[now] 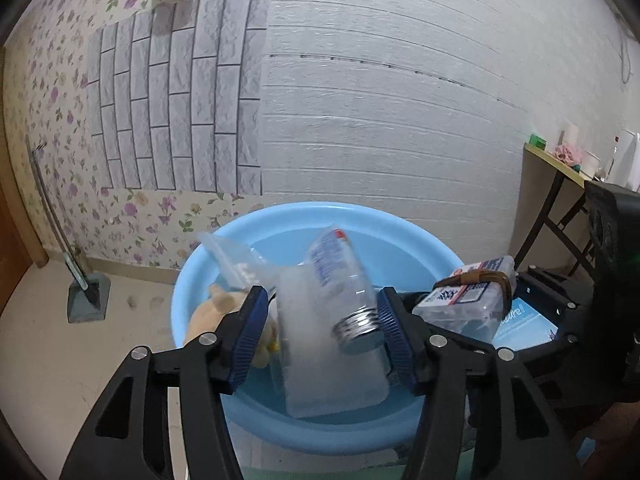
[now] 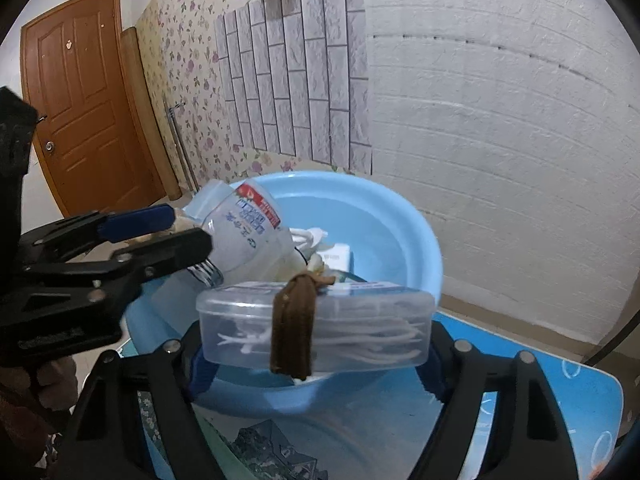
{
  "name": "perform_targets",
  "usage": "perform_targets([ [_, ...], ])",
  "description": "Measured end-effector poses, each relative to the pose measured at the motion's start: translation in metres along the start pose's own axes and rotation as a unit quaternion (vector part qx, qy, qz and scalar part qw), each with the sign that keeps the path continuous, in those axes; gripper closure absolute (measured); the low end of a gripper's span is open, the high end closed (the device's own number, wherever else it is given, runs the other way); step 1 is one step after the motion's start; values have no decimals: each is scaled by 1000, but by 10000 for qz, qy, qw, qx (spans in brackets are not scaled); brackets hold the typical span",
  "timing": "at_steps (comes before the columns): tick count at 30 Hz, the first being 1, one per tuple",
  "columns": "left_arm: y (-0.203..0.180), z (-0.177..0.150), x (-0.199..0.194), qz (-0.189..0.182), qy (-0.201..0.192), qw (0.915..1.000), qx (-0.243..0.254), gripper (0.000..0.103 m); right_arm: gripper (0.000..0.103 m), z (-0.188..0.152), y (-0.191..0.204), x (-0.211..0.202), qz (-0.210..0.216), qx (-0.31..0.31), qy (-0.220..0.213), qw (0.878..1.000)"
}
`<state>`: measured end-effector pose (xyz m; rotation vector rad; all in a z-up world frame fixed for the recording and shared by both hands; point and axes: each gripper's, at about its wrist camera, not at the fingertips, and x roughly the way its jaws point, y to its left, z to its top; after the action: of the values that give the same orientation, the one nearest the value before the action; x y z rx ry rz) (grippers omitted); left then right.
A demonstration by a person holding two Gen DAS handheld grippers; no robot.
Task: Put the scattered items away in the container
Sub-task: 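Open both tools to drop the glass bottle and toothpick box into the basin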
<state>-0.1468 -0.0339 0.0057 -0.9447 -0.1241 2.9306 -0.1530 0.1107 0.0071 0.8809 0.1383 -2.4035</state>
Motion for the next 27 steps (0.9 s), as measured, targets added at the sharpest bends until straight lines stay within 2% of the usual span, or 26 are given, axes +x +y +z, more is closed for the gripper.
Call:
perform_targets([
  [5,7,-3,-11,42,-47,9999,-94,46,23,8,11,7,95,-234,-30,9997],
  [8,6,-3,-19,96,-107,9999,-72,45,23,9,20,17,221,-387,215,9988],
  [14,6,-4,-34,173,-176,9997,-61,32,19,3,34,9,172,-592,246,9978],
  [16,4,-5,-39,233,-198,9995,-30,23,18,1,33,3,106,-583,237,9980],
  [21,-2,-10,-51,380,-138,9992,3,15,18,-3,24,-16,54,-343,209,9992],
  [27,-12,-16,-62,592,-21,9982,95,12,18,-6,21,-39,-140,-275,137,9994],
])
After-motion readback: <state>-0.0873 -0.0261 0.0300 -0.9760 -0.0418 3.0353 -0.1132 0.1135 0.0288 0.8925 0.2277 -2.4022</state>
